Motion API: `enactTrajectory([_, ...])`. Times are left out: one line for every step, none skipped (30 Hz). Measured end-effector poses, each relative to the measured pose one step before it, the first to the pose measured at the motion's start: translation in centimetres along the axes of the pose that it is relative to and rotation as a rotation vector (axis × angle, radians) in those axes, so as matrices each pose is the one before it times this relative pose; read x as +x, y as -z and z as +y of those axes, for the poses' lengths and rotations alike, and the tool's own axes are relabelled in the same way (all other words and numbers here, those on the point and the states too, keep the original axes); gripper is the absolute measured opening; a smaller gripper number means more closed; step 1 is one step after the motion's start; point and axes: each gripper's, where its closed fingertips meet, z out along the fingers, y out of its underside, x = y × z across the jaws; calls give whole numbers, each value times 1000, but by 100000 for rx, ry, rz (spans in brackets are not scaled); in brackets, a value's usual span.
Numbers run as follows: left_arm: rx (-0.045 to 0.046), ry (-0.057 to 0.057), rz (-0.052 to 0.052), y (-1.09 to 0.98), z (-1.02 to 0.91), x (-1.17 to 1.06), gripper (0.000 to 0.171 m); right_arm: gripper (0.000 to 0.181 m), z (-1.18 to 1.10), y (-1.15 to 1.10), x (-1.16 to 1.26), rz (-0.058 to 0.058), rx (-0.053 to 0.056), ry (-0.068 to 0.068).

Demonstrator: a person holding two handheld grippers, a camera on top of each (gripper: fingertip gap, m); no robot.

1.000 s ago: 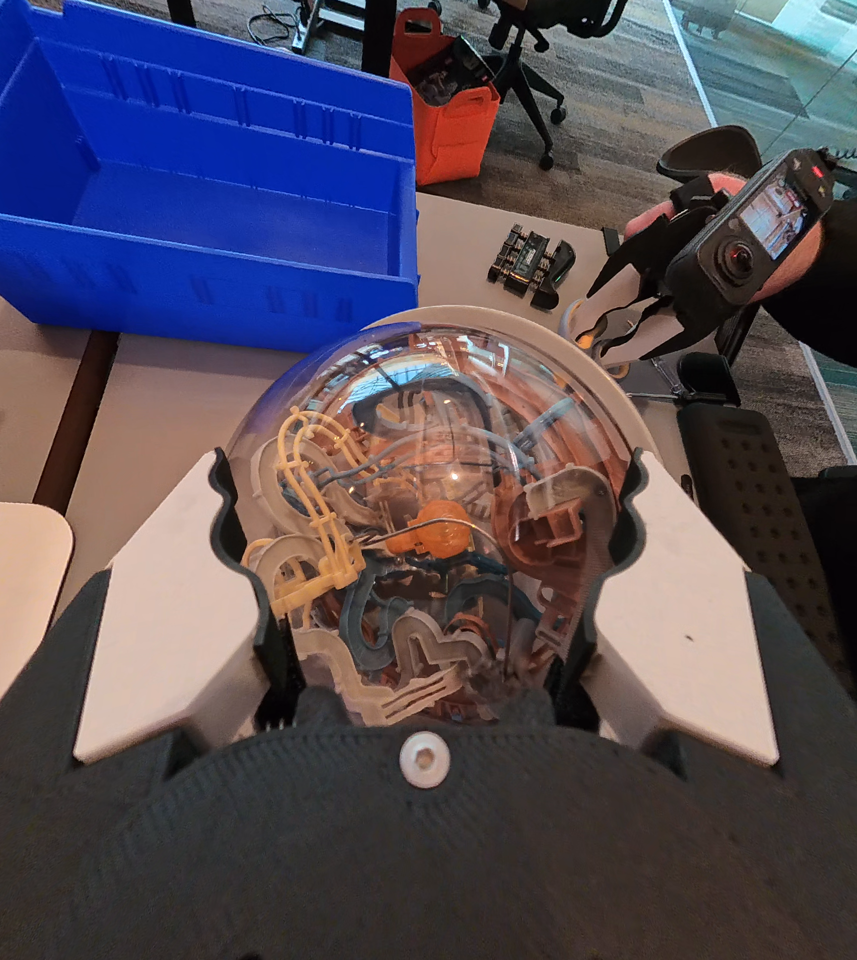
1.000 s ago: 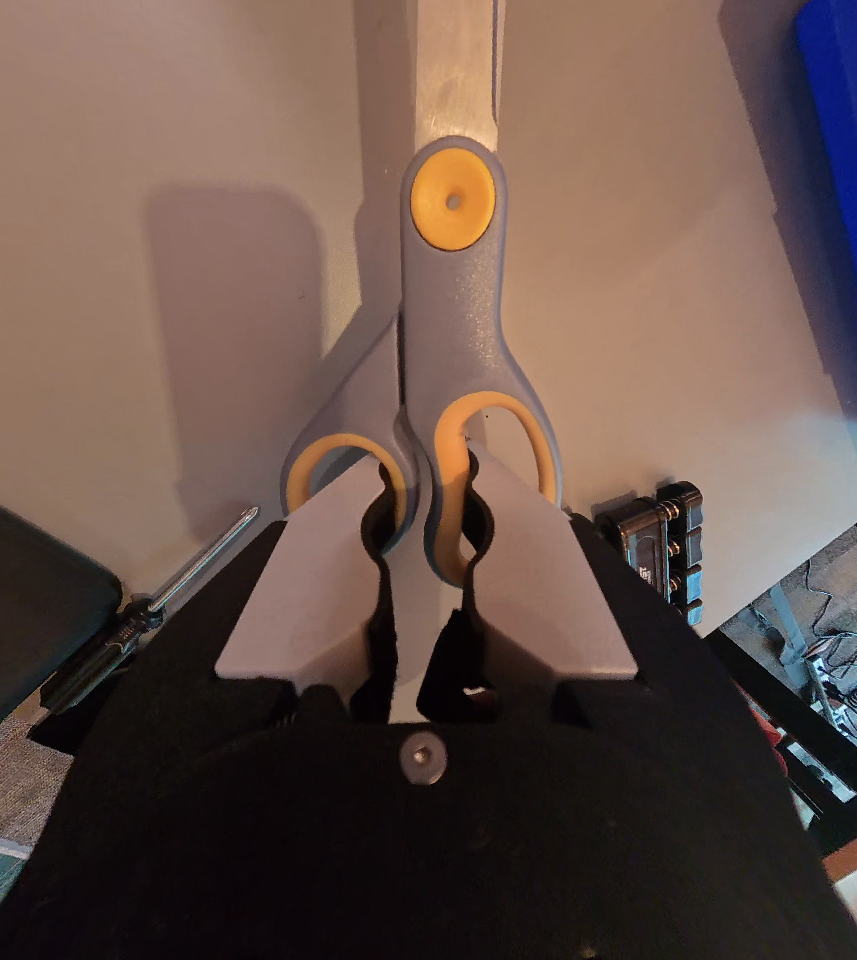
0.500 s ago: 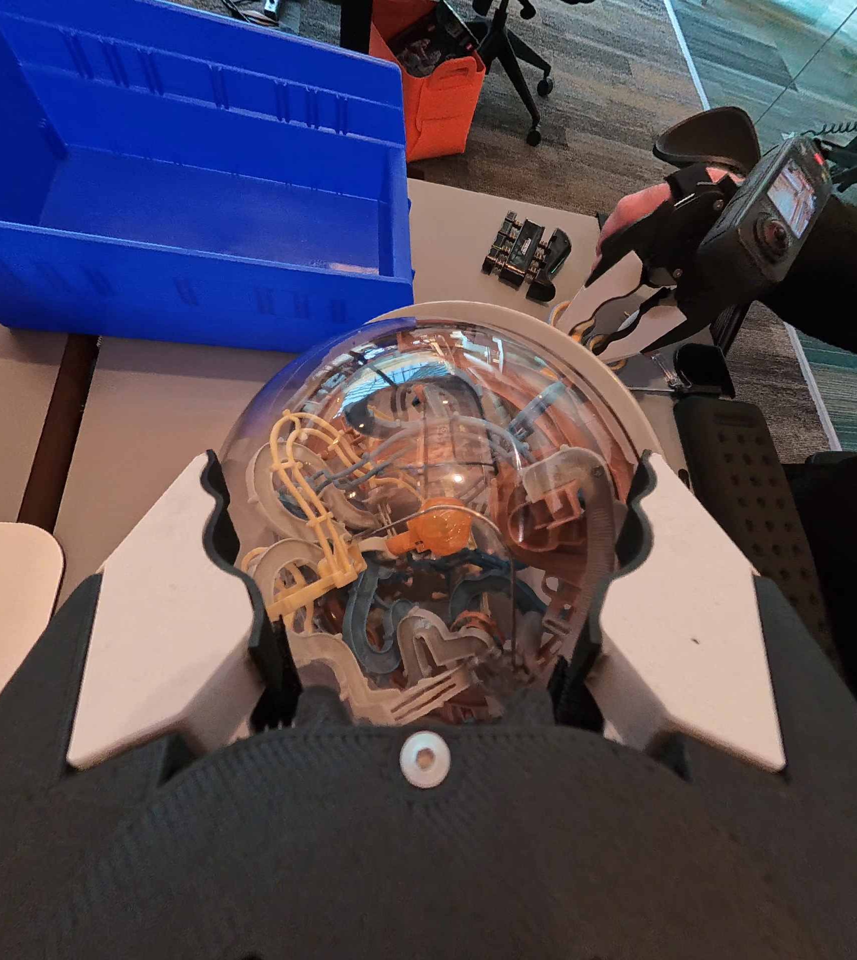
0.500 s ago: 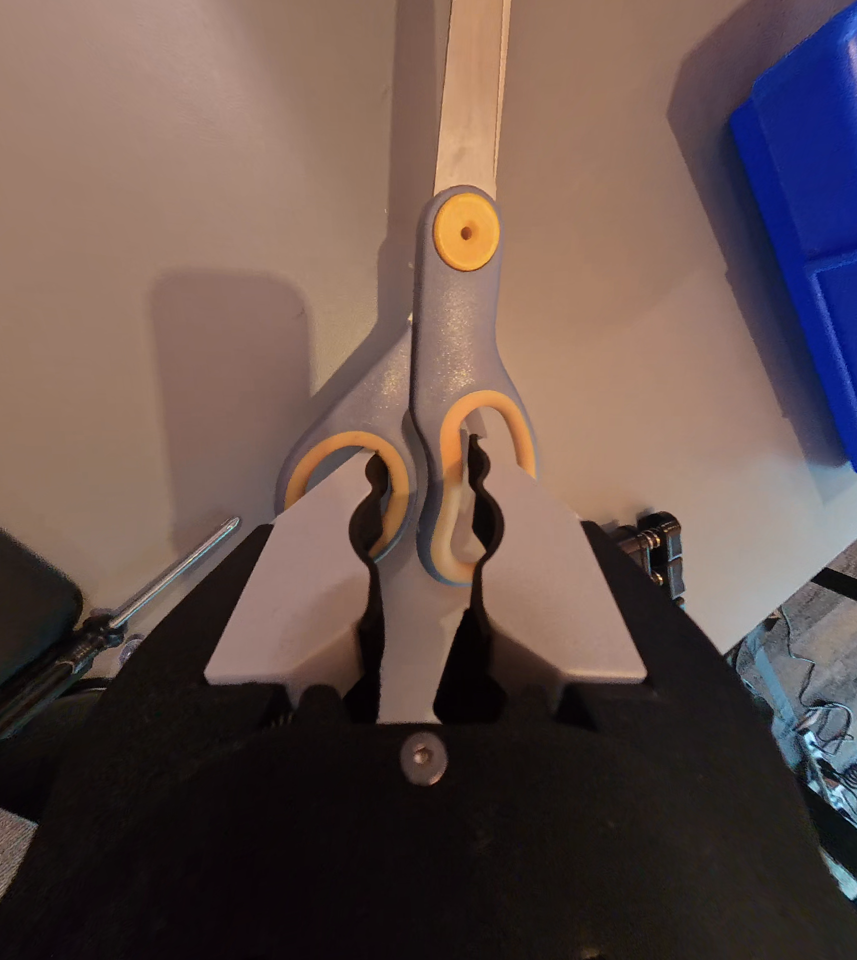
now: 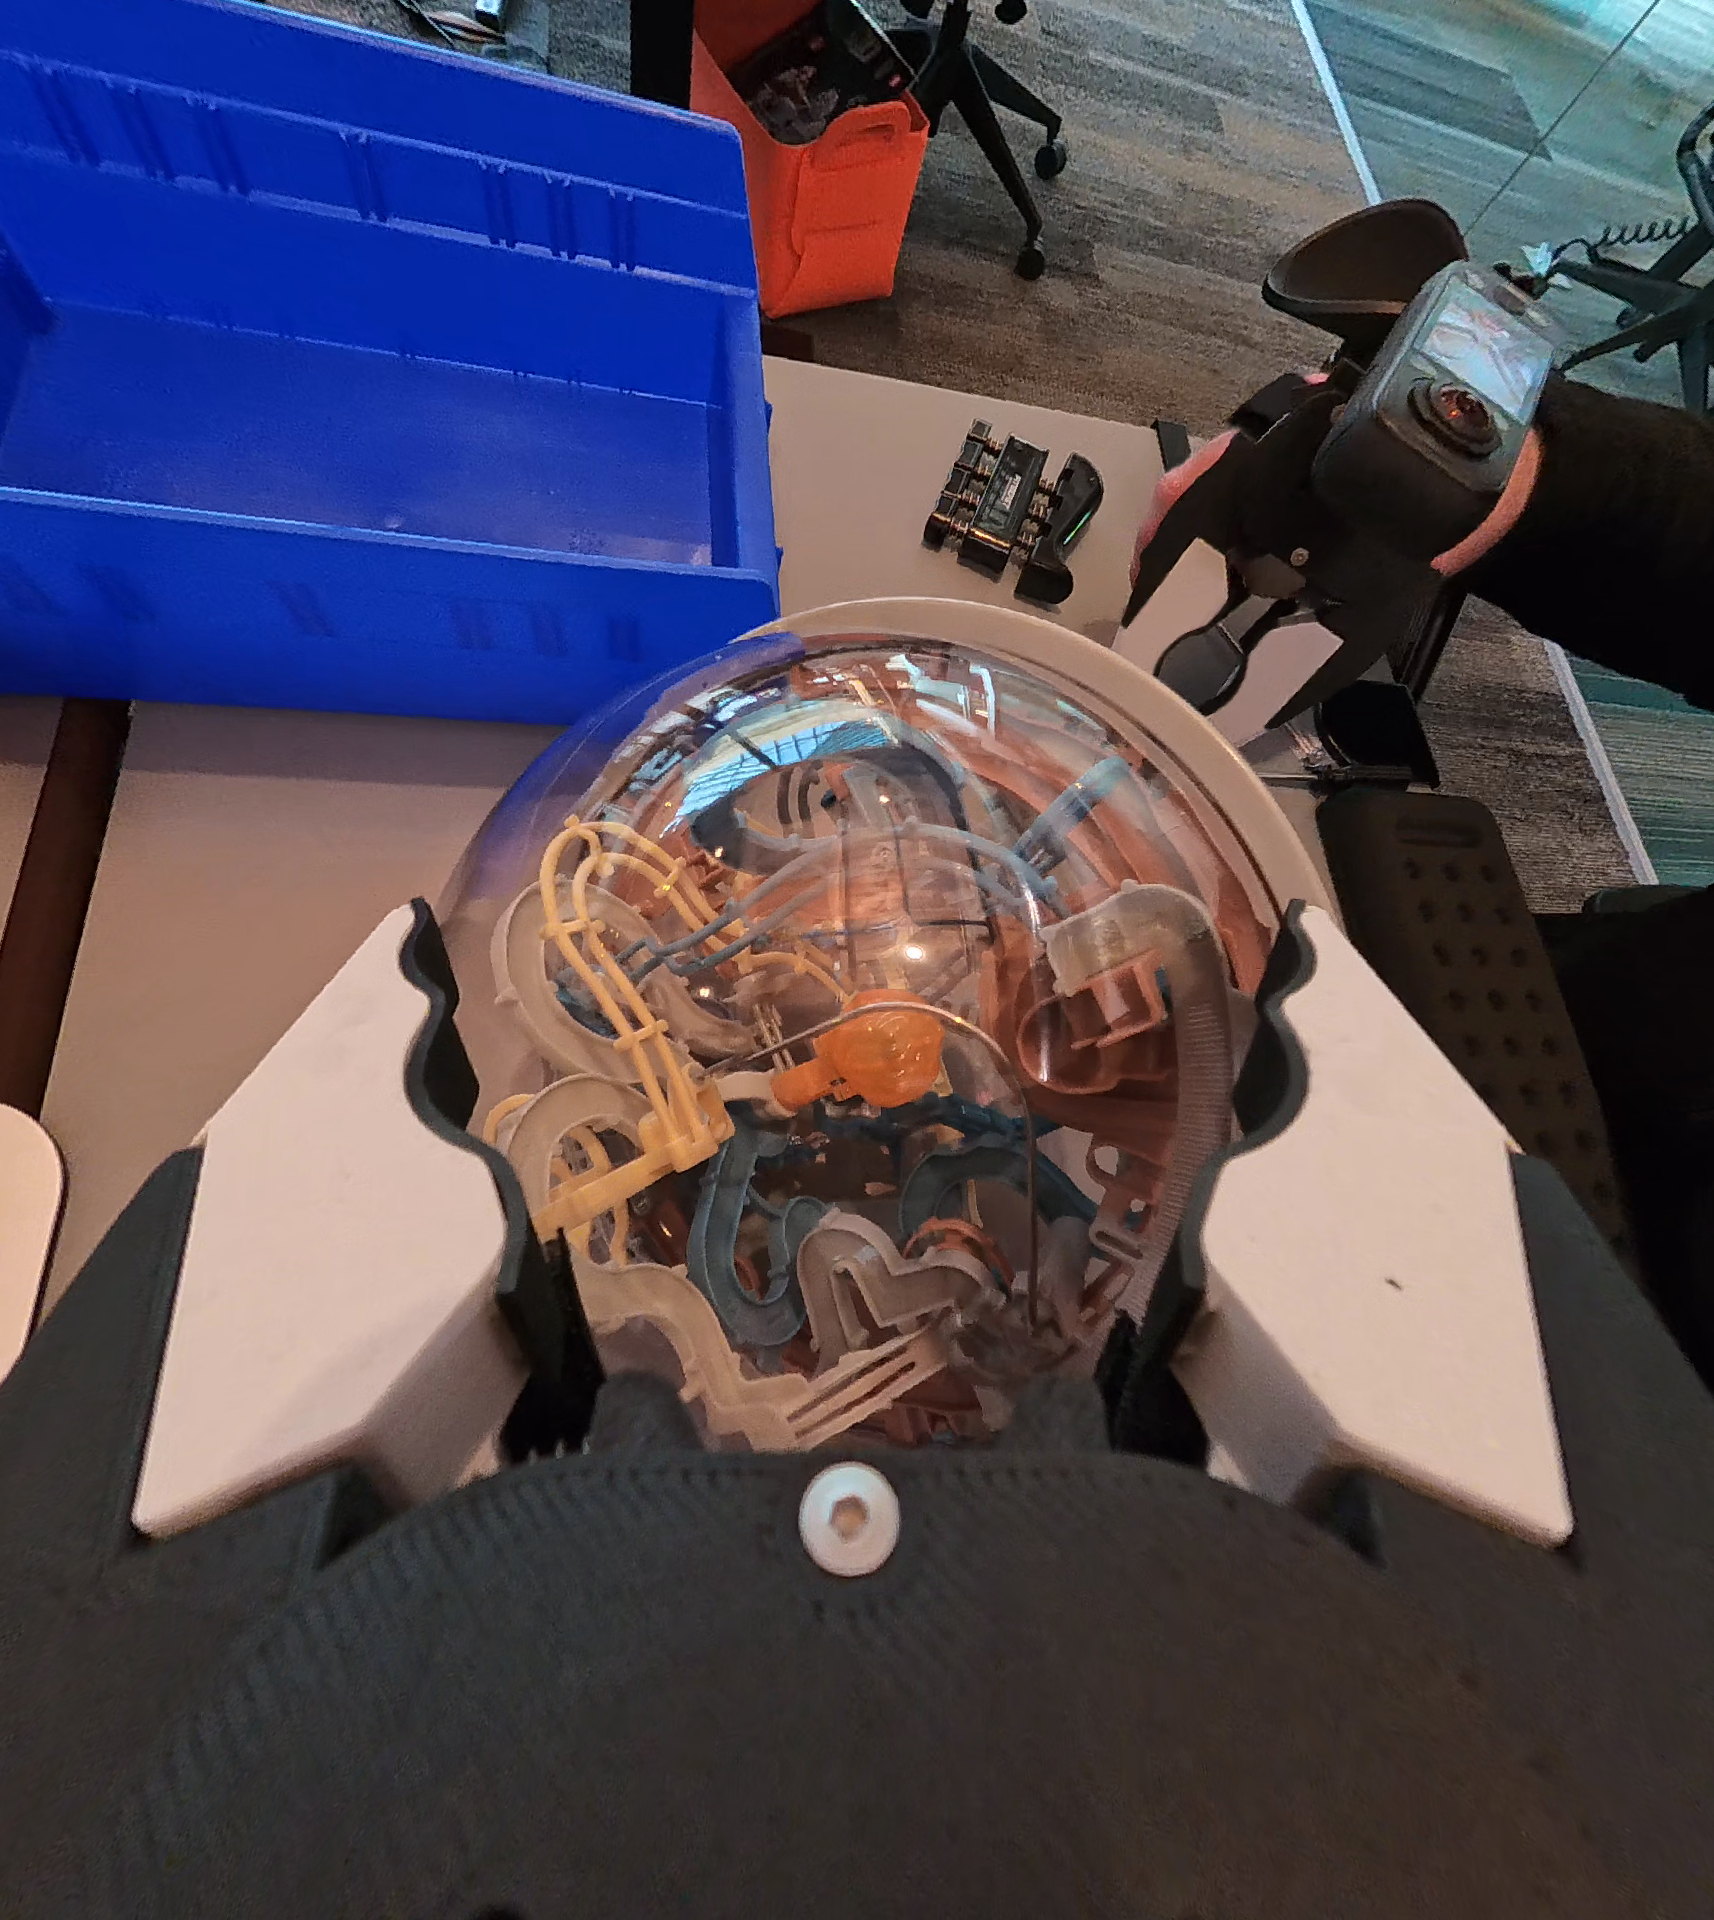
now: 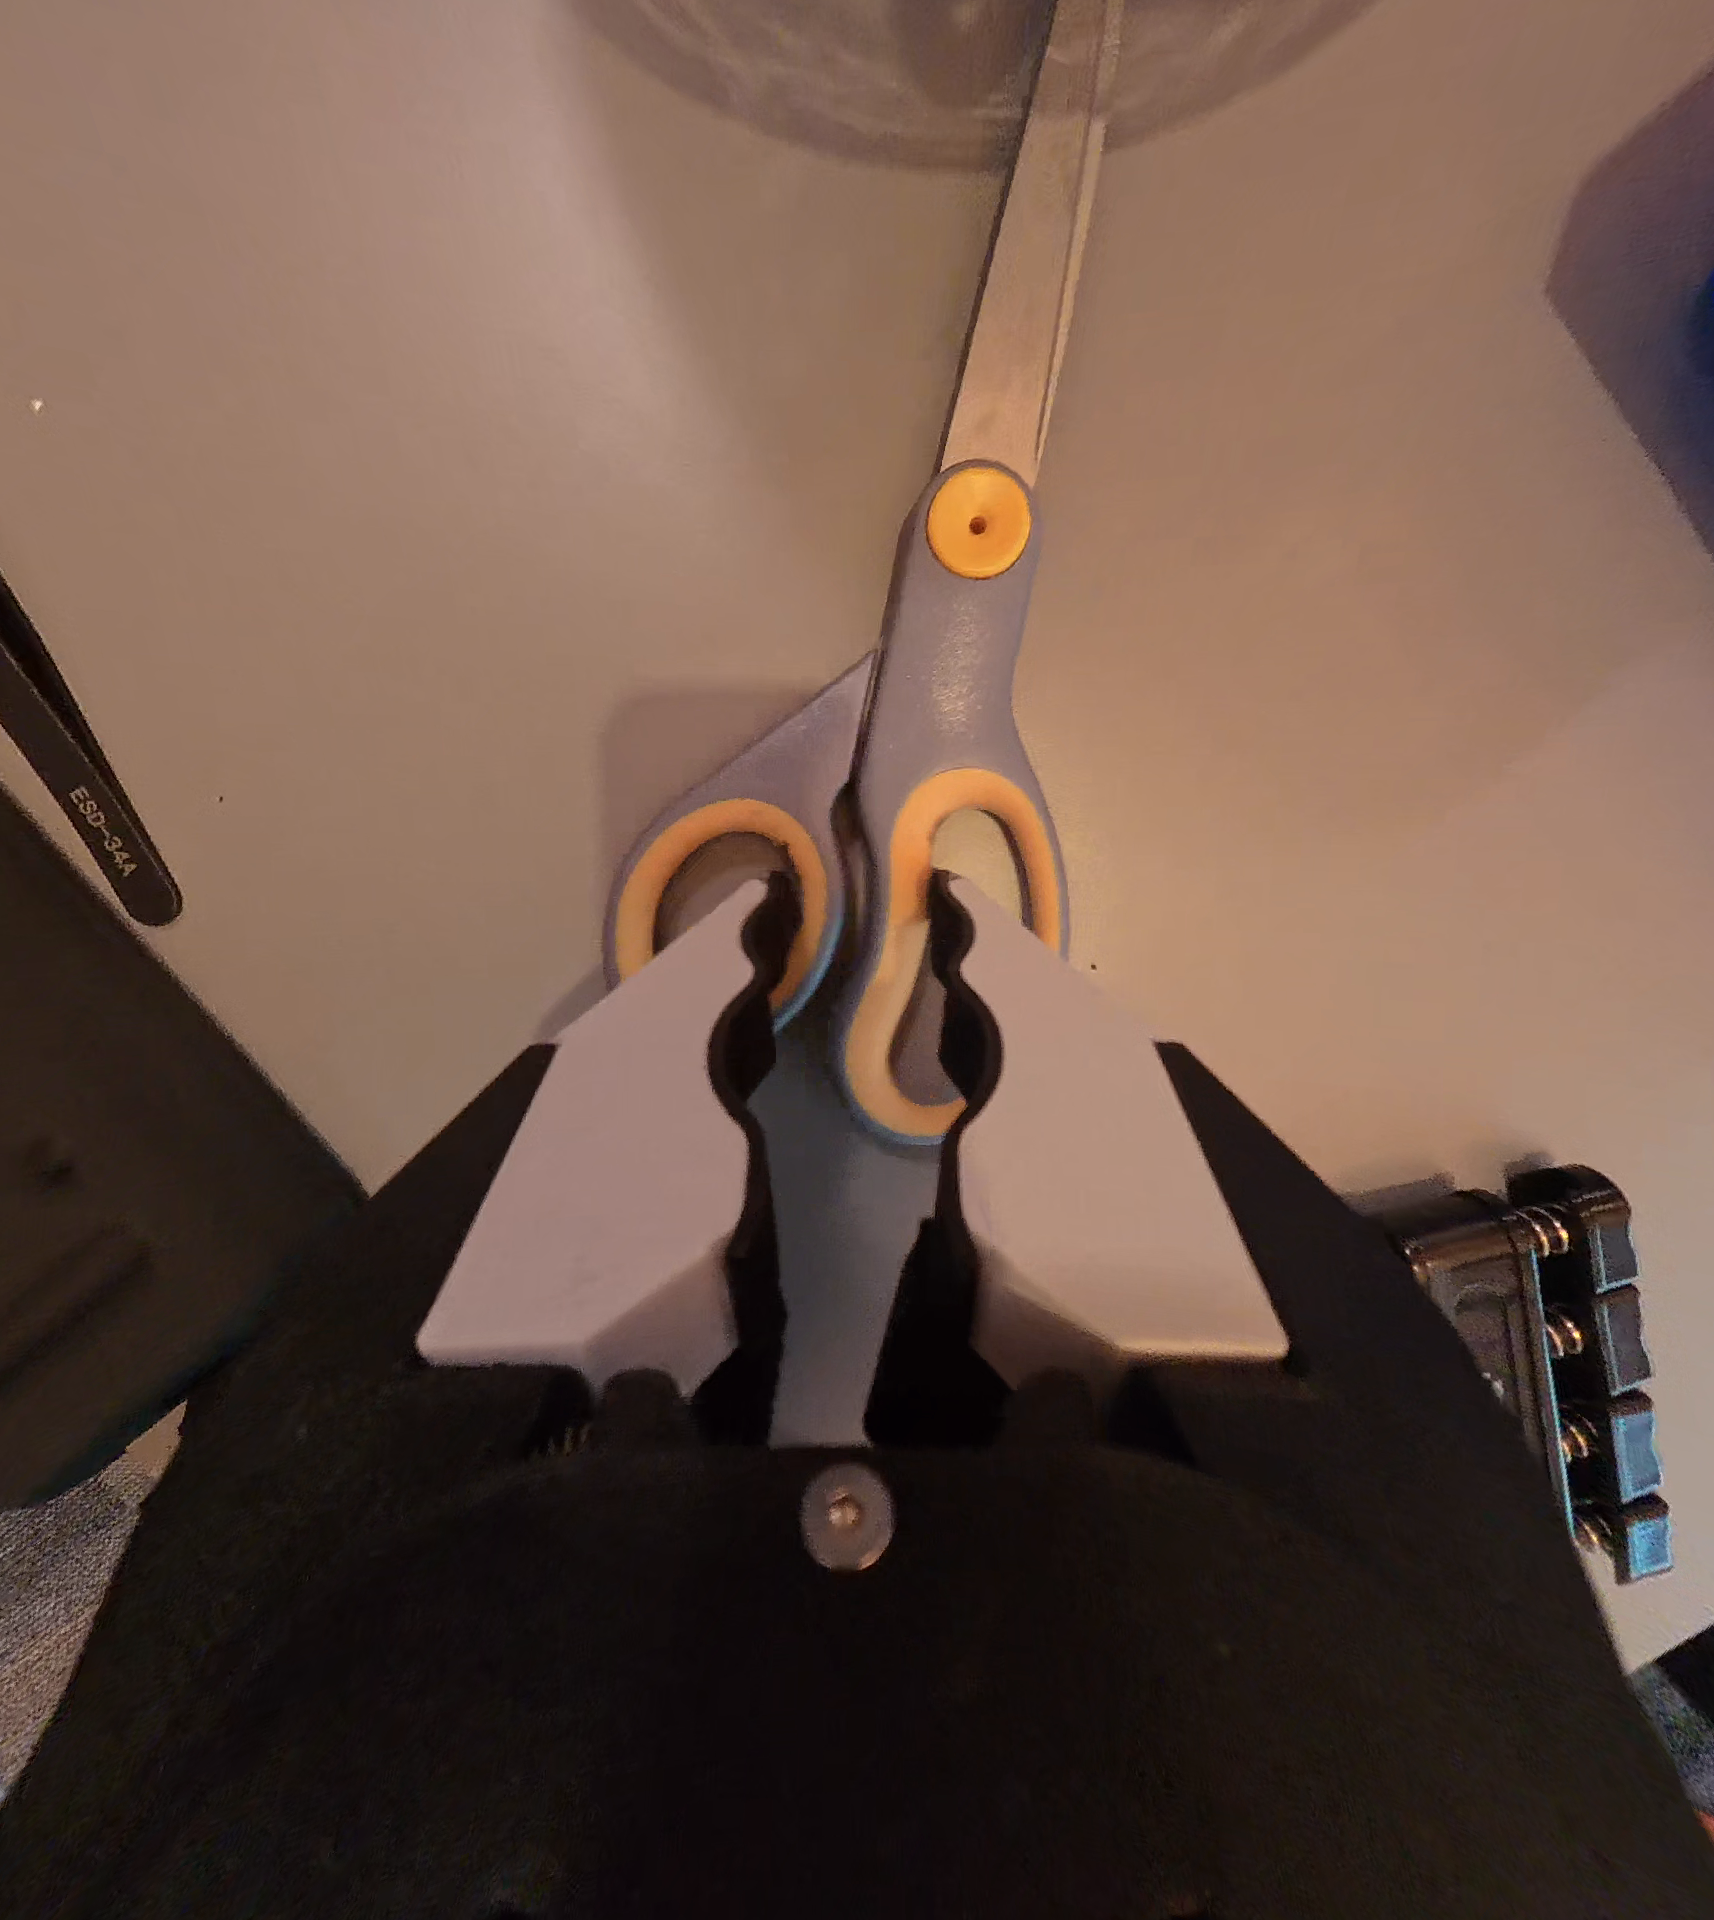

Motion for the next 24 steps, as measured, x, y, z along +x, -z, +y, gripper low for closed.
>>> enactTrajectory([316,124,-176,36,21,7,146,22,-101,-49,-19,-460,476,194])
enactTrajectory([148,-76,-94,54,43,28,146,22,-38,-26,42,-379,-350,-44])
enactTrajectory([131,-60,-159,53,17,19,146,22,-44,-28,32,-126,-1001,256])
enactTrajectory([326,39,-241,34,12,13,146,21,-69,-39,21,29,-815,177])
enactTrajectory([453,22,-288,58,26,28,146,21,-97,-42,13,-193,-84,-303])
enactTrajectory([260,-210,-408,103,34,29,146,21,-139,-25,-63,-503,1269,-254])
enactTrajectory([212,-196,-567,122,65,55,146,21,-204,37,-153,-993,2711,-1189])
enactTrajectory([382,-626,-659,169,90,76,146,21,-259,159,-171,-1030,3397,-1763])
enactTrajectory([699,-671,-1120,246,46,33,145,21,-136,257,-112,-227,2455,-1180])
enactTrajectory([1459,-963,-2720,411,-122,-139,145,21,48,317,-5,943,645,-461])
enactTrajectory([2064,-1296,-3230,561,-291,-137,144,21,84,346,58,1374,183,-218])
enactTrajectory([1368,-1463,-3237,681,-286,-62,144,21,11,375,8,560,788,-439])
enactTrajectory([1246,-2500,-4432,738,-345,-146,143,21,12,397,-101,-454,915,-887])
enactTrajectory([1906,-3793,-5737,723,-559,-137,141,21,-37,445,-94,-484,1025,-976])
enactTrajectory([3703,-3357,-2914,749,-974,545,139,21,-148,528,-40,244,1611,-699])
enactTrajectory([4820,-4640,-3873,721,-1398,780,131,21,-133,593,-67,394,1303,-561])
enactTrajectory([2603,-7445,-5173,485,-1283,1010,125,21,-66,631,-124,459,706,125])
enactTrajectory([-1034,-8152,-2512,148,-909,1690,123,21,-128,645,-189,38,1286,5])
enactTrajectory([-1577,-8359,-644,-180,-888,2251,116,21,-239,630,-300,-1220,2237,-1146])
enactTrajectory([-910,-8065,-1755,-570,-878,2248,109,21,-255,646,-396,-1918,2742,-1520])
enactTrajectory([-2709,-6824,1317,-941,-395,2736,104,21,-271,685,-453,-1678,3240,-1194])
enactTrajectory([-2931,-6564,2911,-1186,-147,3004,103,21,-272,686,-556,-1992,3635,-1285])
enactTrajectory([-1774,-7587,401,-1314,-138,2565,101,21,-264,637,-769,-3113,4034,-1879])
enactTrajectory([-4200,-8593,1238,-1285,368,2421,103,21,-237,571,-985,-3963,4313,-2167])
